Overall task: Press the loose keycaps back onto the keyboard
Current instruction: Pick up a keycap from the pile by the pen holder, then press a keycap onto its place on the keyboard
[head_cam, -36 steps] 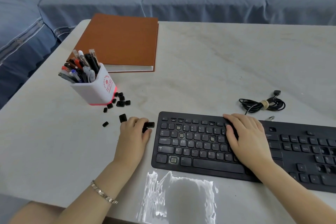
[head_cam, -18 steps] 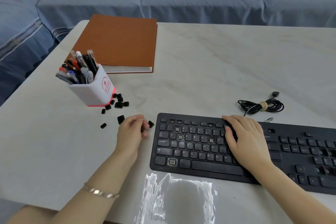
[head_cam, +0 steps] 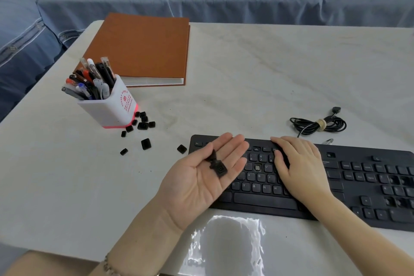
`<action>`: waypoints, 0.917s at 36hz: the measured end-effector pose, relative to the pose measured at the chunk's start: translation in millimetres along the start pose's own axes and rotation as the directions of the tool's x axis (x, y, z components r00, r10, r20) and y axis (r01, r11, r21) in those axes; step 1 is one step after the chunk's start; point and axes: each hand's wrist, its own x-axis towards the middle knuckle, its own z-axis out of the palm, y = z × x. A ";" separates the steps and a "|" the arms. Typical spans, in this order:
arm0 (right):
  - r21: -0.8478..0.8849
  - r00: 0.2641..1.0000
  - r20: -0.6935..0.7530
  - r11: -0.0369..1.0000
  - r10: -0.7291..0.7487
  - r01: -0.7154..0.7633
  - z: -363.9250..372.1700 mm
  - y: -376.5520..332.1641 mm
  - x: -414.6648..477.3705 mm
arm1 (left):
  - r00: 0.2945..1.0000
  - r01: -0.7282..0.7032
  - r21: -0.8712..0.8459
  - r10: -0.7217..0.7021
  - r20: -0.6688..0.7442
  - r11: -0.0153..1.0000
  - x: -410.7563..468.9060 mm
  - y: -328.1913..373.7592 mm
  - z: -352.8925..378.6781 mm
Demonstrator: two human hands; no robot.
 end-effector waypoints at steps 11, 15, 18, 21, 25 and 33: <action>0.044 0.998 0.061 0.999 0.023 -0.026 -2.9 0.5 -1.2 | 0.995 0.018 0.024 -0.021 0.099 1.000 -4.2 -8.3 -1.3; 0.260 0.993 0.059 0.959 0.106 -0.118 -13.6 -6.1 1.5 | 0.999 0.003 0.042 -0.005 0.046 0.999 -6.9 -11.1 2.5; 0.472 0.982 0.006 0.865 0.191 -0.171 -35.0 -31.8 7.4 | 1.000 0.009 0.070 -0.010 0.013 0.998 -5.9 -11.9 3.2; 0.617 0.992 0.060 0.777 0.113 -0.126 -63.3 -66.8 7.0 | 0.999 0.026 0.107 -0.024 -0.022 0.994 -3.5 -15.5 2.1; 0.628 0.985 0.172 0.773 -0.030 -0.086 -76.4 -97.3 -0.2 | 0.998 0.059 0.136 -0.060 0.009 0.989 -2.7 -21.0 0.5; 0.562 0.920 0.390 0.803 -0.045 -0.199 -77.1 -93.1 -6.4 | 0.995 0.103 0.098 -0.102 -0.007 0.990 4.9 -35.7 2.3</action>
